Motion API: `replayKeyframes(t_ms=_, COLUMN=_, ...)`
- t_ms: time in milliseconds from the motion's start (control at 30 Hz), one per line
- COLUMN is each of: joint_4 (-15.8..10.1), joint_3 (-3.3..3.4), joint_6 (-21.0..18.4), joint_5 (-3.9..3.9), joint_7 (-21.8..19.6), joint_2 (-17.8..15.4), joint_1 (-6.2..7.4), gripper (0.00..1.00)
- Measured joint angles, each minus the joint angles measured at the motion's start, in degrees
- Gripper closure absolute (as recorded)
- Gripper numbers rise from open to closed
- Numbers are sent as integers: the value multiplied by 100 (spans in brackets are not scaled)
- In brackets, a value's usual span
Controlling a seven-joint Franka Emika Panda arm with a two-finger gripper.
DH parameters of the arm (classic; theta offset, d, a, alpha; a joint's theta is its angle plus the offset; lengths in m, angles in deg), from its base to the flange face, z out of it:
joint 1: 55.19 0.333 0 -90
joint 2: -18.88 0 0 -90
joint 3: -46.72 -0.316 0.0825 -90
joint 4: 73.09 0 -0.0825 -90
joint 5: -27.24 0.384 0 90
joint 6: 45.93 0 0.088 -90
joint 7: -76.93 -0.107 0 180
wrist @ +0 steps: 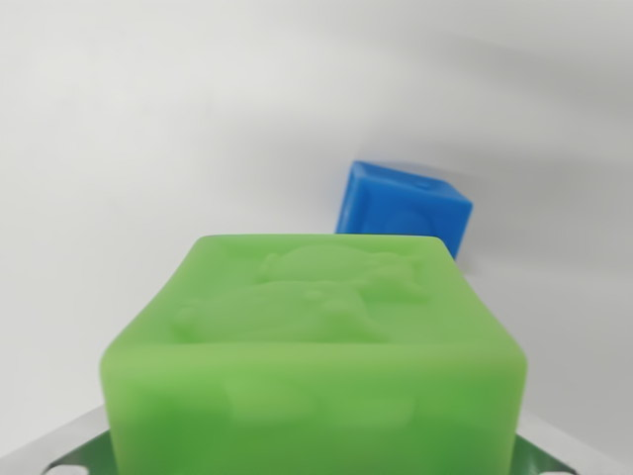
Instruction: Stack cube
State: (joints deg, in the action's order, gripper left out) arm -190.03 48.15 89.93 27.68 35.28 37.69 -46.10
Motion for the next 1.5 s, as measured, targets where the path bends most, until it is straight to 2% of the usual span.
replayKeyframes(t_ms=400, joint_4=31, joint_3=138, joint_6=-70, joint_5=48, joint_7=-306, joint_2=-34, joint_1=-93, gripper=100)
replayKeyframes(t_ms=667, joint_4=55, joint_3=205, joint_6=-96, joint_5=79, joint_7=-453, joint_2=-37, joint_1=-152, gripper=100)
replayKeyframes(t_ms=1500, joint_4=-14, joint_3=188, joint_6=686, joint_5=147, joint_7=-452, joint_2=714, joint_1=-159, gripper=100)
